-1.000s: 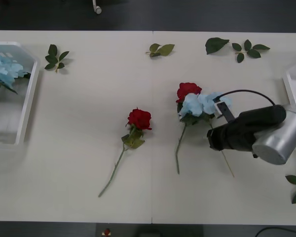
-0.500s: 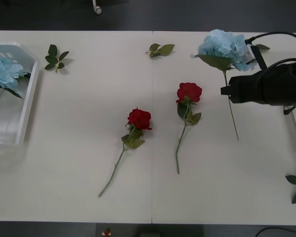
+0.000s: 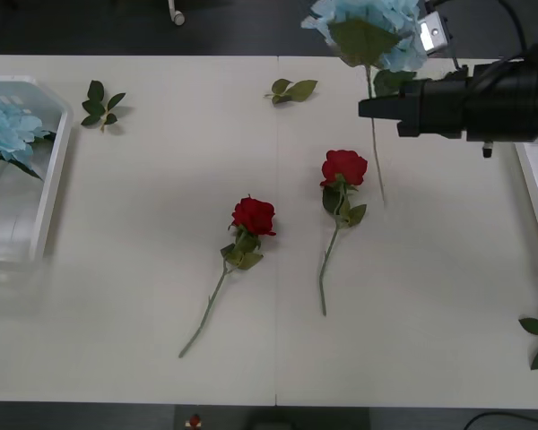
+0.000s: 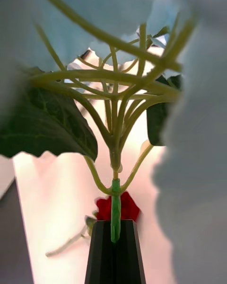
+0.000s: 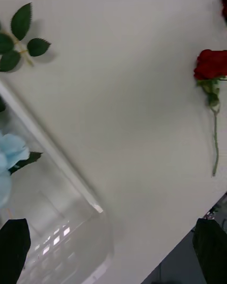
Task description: Put the red flowers into the right box and the blue flowers into the left box
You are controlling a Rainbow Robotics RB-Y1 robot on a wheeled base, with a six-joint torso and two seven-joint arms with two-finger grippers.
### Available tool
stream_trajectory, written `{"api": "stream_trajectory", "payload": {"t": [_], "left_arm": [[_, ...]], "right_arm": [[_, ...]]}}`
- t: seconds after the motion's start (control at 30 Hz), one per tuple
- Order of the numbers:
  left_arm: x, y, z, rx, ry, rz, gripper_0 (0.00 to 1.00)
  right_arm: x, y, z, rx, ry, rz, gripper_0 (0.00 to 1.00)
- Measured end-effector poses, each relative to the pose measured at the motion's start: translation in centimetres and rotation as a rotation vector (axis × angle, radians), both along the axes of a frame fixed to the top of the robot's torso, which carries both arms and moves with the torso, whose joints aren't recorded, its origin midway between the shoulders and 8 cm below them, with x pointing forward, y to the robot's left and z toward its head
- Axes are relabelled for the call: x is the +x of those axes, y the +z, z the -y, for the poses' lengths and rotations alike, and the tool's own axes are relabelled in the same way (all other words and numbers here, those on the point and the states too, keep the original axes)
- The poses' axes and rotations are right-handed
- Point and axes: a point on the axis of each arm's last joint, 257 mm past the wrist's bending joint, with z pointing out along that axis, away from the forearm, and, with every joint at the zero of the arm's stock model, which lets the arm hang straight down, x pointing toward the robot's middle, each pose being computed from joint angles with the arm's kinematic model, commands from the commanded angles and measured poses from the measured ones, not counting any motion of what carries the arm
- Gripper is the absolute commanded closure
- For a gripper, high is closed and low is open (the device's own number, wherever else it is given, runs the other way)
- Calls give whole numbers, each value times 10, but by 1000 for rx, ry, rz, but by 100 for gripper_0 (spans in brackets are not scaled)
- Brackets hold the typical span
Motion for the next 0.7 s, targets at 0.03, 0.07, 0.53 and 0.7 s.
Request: {"api": "stream_trajectory", "payload": {"t": [0.03, 0.07, 0.53, 0.7], "left_arm": [[-2, -1, 12, -32, -42, -3, 0], [-5, -2, 23, -65, -78, -8, 0], [-37, -1, 143, -619, -449, -14, 0], [-43, -5, 178, -729, -506, -42, 0]], "right_arm": [[0, 5, -10, 22, 21, 15, 100], [0, 9, -20, 37, 43, 40, 100], [-2, 55, -107, 202, 173, 368, 100], [-4, 70, -121, 301, 173, 348, 100]]}}
